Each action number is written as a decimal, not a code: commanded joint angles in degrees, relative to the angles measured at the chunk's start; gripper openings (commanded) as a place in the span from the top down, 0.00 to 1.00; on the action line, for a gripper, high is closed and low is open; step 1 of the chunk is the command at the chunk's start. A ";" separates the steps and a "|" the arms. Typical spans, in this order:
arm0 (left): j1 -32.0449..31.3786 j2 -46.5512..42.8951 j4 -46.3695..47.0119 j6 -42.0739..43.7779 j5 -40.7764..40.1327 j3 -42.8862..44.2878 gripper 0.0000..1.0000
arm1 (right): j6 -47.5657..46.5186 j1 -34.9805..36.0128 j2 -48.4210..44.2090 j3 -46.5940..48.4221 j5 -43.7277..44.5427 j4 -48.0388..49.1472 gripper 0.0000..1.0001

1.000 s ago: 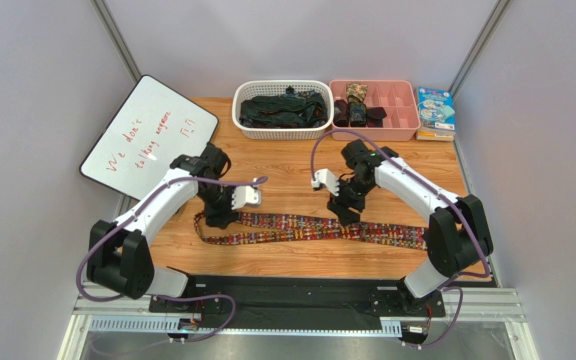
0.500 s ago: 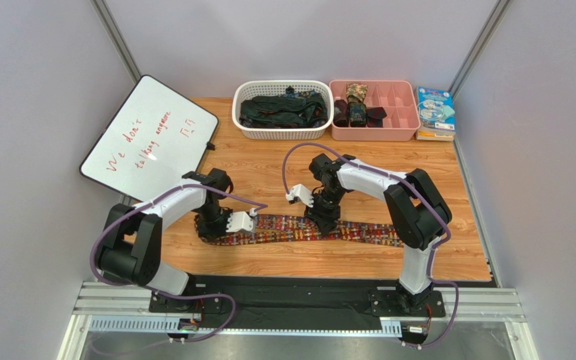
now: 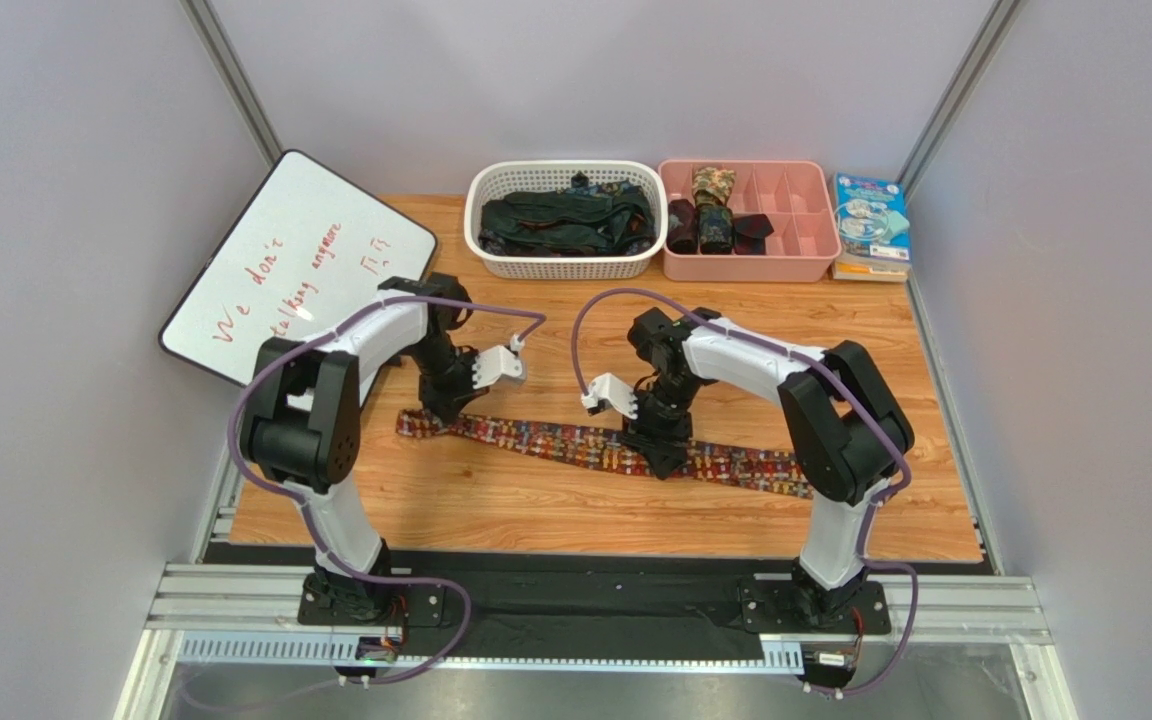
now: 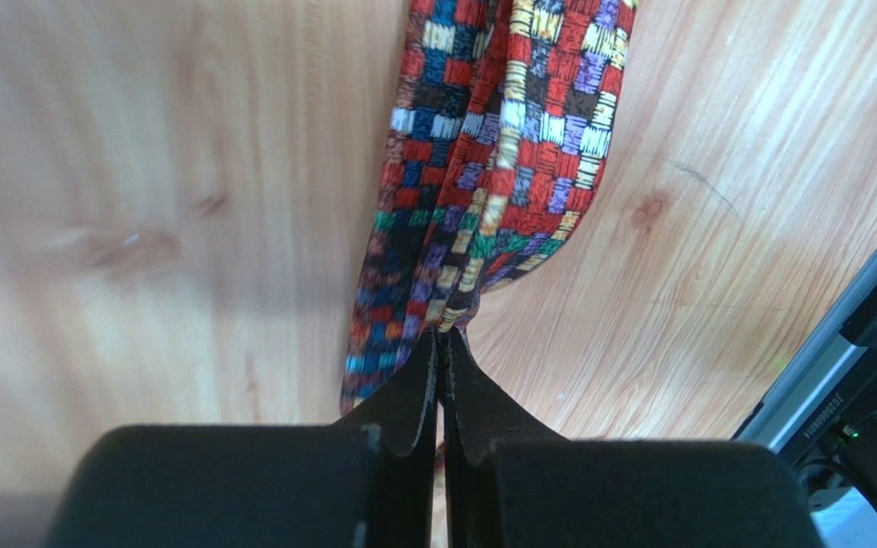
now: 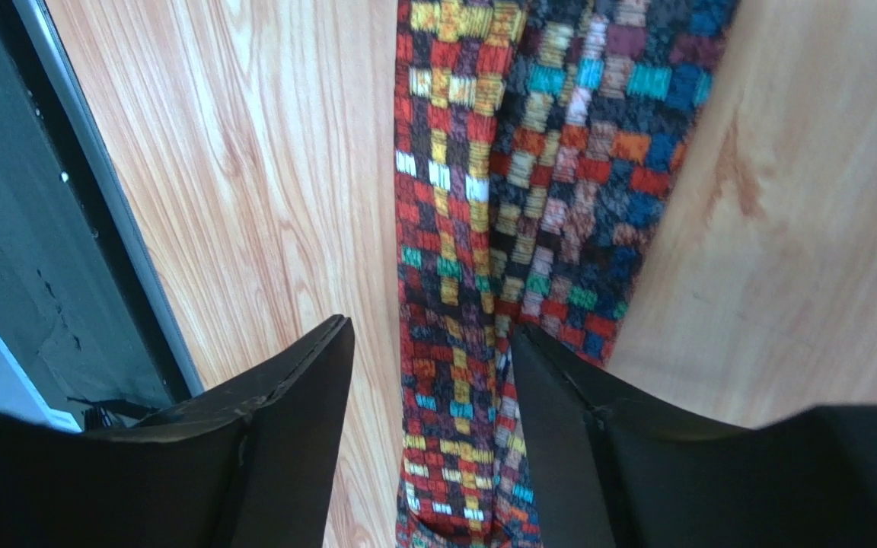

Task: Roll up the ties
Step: Flatten out the tie at the center of the board.

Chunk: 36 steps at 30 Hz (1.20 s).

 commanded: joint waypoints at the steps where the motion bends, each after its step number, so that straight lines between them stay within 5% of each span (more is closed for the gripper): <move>1: 0.68 4.01 1.35 -1.61 0.04 1.72 0.97 | -1.03 -2.04 -4.75 2.38 1.67 -2.19 0.38; 6: 2.08 6.83 0.39 -4.42 1.17 5.58 0.81 | -1.12 -2.22 -7.84 1.59 0.44 -4.39 0.24; 7: 2.78 6.57 -0.57 -4.94 1.96 6.46 0.77 | -1.21 -2.22 -8.36 0.98 0.70 -4.22 0.05; 8: 2.96 5.26 -1.10 -4.78 3.71 6.82 0.72 | -1.21 -2.22 -9.06 -0.24 0.97 -3.08 0.00; 11: 3.84 1.14 -3.92 -3.72 8.90 7.35 0.41 | 0.54 -1.87 -9.60 -1.92 2.46 2.26 0.00; 12: 3.84 -0.45 -3.92 -3.63 10.04 7.08 0.19 | 2.64 -1.35 -9.42 -2.62 2.99 3.94 0.00; 14: 3.93 -5.44 -2.00 -4.41 12.86 4.89 0.16 | 4.58 -0.38 -8.72 -3.15 5.71 9.02 0.00; 15: 3.93 -7.22 -0.85 -4.51 13.56 3.93 0.01 | 5.73 0.75 -8.02 -3.50 6.50 10.27 0.00; 24: 7.88 -24.62 15.48 -15.40 18.14 -8.02 0.01 | 10.39 8.23 -5.29 -3.51 11.35 17.58 0.00; 31: 9.12 -34.37 17.79 -14.62 20.07 -13.22 0.00 | 10.66 9.56 -0.03 -0.88 10.46 17.32 0.00; 35: 9.12 -38.08 17.35 -11.38 20.25 -16.20 0.01 | 9.08 9.38 2.18 -0.08 8.80 15.83 0.26; 36: 9.20 -38.34 15.35 -10.06 20.60 -16.64 0.00 | 8.90 9.21 2.27 -0.17 8.44 15.56 0.40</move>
